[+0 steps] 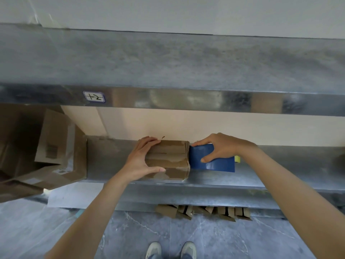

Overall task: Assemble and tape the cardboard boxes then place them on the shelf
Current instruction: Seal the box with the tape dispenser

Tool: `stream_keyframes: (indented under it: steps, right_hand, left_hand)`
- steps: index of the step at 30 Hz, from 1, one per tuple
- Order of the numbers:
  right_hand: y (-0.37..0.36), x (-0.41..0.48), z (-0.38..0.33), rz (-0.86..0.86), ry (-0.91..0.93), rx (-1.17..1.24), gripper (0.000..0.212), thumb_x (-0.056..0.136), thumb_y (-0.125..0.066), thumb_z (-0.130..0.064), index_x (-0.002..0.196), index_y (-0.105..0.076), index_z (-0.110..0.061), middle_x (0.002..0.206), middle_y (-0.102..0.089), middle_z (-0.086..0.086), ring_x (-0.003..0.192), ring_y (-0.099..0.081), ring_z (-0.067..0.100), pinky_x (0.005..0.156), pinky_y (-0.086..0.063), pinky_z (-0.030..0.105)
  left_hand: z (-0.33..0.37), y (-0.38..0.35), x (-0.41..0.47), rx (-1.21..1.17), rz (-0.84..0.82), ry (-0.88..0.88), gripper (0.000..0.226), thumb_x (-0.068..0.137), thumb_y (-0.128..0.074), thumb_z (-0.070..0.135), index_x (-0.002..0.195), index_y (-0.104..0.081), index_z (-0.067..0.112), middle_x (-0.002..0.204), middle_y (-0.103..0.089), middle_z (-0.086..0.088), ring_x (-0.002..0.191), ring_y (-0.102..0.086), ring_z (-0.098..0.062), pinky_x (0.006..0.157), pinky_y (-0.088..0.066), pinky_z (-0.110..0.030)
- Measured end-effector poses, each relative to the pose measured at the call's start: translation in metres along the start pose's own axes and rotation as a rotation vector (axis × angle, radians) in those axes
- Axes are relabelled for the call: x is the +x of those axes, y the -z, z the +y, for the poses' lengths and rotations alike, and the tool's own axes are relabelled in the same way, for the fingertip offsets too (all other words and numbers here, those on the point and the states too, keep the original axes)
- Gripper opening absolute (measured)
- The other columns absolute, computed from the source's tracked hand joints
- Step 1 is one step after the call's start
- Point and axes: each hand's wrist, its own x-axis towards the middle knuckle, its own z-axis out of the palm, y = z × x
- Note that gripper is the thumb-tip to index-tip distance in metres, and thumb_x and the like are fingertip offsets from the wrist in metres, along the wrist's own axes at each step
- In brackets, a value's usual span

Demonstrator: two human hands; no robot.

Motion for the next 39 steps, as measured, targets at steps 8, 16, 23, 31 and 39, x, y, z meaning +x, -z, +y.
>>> stream_keyframes:
  steps: [8,16,23,31,39]
  right_hand:
    - [-0.012,0.001,-0.015,0.078,-0.131,-0.097,0.068,0.079,-0.076,-0.049,0.139,-0.044,-0.052,0.135,-0.058,-0.008,0.118,-0.055,0.019,0.096,-0.048,0.040]
    - [-0.074,0.008,-0.001,0.359,-0.254,-0.237,0.067,0.091,-0.059,-0.050,0.150,-0.025,-0.047,0.125,-0.064,0.003,0.100,-0.062,0.028,0.075,-0.051,0.035]
    - [-0.099,0.020,0.004,0.520,-0.303,-0.034,0.077,0.095,-0.055,-0.033,0.153,-0.007,-0.047,0.125,-0.063,0.008,0.067,-0.055,0.018,0.055,-0.046,0.029]
    - [-0.109,0.023,-0.001,0.501,-0.272,0.167,0.080,0.099,-0.056,-0.028,0.153,-0.001,-0.046,0.126,-0.062,0.016,0.092,-0.065,0.035,0.074,-0.057,0.049]
    - [-0.106,0.010,-0.009,0.583,-0.327,0.122,0.073,0.099,-0.052,-0.040,0.155,-0.006,-0.037,0.092,-0.064,0.008,0.070,-0.058,0.021,0.059,-0.051,0.035]
  left_hand:
    - [0.000,-0.001,0.001,-0.006,0.019,-0.015,0.091,0.066,-0.087,0.051,0.143,-0.044,0.031,0.145,-0.032,0.017,0.135,-0.028,0.000,0.109,-0.027,-0.024]
    - [-0.001,0.001,0.003,-0.052,-0.001,-0.008,0.093,0.063,-0.088,0.050,0.143,-0.046,0.031,0.141,-0.030,0.024,0.132,-0.023,0.008,0.110,-0.020,-0.017]
    - [-0.013,0.010,-0.004,-0.040,0.017,0.044,0.096,0.061,-0.086,0.057,0.144,-0.044,0.035,0.147,-0.029,0.024,0.143,-0.015,0.003,0.115,-0.019,-0.025]
    - [-0.014,0.011,-0.010,-0.047,0.010,0.071,0.104,0.054,-0.077,0.074,0.144,-0.036,0.043,0.146,-0.021,0.036,0.145,-0.002,0.009,0.116,-0.023,-0.038]
    - [-0.017,0.015,-0.013,-0.078,-0.002,0.053,0.098,0.060,-0.067,0.078,0.147,-0.039,0.041,0.153,-0.024,0.034,0.145,-0.002,0.013,0.120,-0.019,-0.037]
